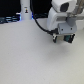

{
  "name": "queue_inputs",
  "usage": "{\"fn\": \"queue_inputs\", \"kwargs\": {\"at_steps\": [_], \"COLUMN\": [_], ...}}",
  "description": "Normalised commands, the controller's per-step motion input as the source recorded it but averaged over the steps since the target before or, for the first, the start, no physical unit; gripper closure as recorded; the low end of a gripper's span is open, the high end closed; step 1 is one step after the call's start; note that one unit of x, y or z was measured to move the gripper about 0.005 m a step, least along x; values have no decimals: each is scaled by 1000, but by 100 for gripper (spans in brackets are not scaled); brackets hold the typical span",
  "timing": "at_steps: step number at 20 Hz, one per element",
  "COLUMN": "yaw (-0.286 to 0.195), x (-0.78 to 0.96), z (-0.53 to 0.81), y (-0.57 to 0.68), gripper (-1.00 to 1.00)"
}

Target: Open the kcup holder, insert the kcup into the holder, and close the kcup holder

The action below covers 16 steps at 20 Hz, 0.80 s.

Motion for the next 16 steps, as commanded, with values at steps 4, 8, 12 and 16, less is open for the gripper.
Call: {"fn": "queue_inputs", "kwargs": {"at_steps": [4,8,12,16], "yaw": [87,58,50,63], "x": [-522,-800,-884,-792], "z": [102,19,-8,-29], "y": [534,484,463,473], "gripper": [-100,-100,-100,-100]}}
